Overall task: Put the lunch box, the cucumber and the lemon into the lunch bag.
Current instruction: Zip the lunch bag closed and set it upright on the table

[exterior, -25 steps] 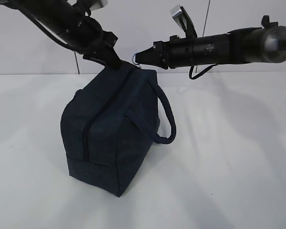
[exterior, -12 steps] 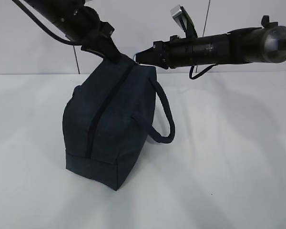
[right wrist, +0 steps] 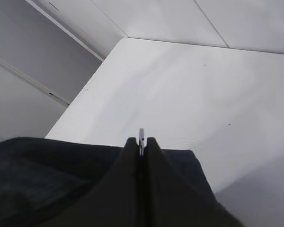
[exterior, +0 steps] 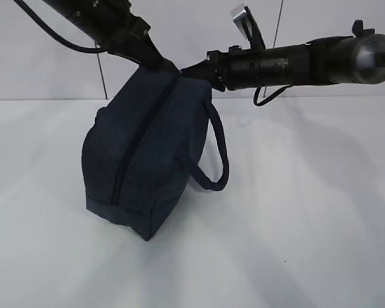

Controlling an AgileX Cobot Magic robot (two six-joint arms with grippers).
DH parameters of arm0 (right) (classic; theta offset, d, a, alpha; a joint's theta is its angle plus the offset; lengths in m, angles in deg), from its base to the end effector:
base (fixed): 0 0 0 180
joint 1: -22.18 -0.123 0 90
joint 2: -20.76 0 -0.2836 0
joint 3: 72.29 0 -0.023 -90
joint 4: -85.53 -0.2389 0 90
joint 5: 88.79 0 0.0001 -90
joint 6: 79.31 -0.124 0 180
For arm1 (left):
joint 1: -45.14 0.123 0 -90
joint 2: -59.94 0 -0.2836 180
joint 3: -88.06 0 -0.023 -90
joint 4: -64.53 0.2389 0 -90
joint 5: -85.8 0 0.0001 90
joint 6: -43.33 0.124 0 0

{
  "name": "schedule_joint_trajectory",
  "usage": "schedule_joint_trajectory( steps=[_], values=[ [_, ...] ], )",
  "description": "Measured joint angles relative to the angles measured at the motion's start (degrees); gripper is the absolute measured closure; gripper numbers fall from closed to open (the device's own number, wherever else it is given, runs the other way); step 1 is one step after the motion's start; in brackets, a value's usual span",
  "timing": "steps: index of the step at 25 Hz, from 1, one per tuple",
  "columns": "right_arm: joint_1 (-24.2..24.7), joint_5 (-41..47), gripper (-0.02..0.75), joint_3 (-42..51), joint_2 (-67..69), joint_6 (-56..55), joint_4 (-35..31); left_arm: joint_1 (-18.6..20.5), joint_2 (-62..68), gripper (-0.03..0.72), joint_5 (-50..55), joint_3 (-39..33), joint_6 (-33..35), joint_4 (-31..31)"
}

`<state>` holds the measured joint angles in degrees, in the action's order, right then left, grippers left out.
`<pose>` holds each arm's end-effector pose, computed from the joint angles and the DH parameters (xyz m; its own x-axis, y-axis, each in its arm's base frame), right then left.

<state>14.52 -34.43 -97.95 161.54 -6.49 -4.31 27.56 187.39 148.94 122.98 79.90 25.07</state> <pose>0.4930 0.1680 0.1908 -0.6401 0.0849 -0.7635 -0.6474 0.4755 0.5956 0.4213 -0.2073 0.2727 -0.6408 0.4437 -0.6265 0.7324 0.5979 -0.3258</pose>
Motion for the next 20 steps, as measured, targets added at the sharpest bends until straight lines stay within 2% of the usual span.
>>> schedule_joint_trajectory(
  steps=[5, 20],
  values=[
    [0.0, 0.5, 0.73, -0.3, 0.0, -0.5, -0.4, 0.0, -0.5, 0.671, 0.0, 0.0, 3.6, -2.7],
    [-0.1, 0.4, 0.73, -0.5, 0.0, -2.1, 0.3, 0.0, -3.1, 0.672, 0.7, -0.2, 6.0, -2.6]
  ],
)
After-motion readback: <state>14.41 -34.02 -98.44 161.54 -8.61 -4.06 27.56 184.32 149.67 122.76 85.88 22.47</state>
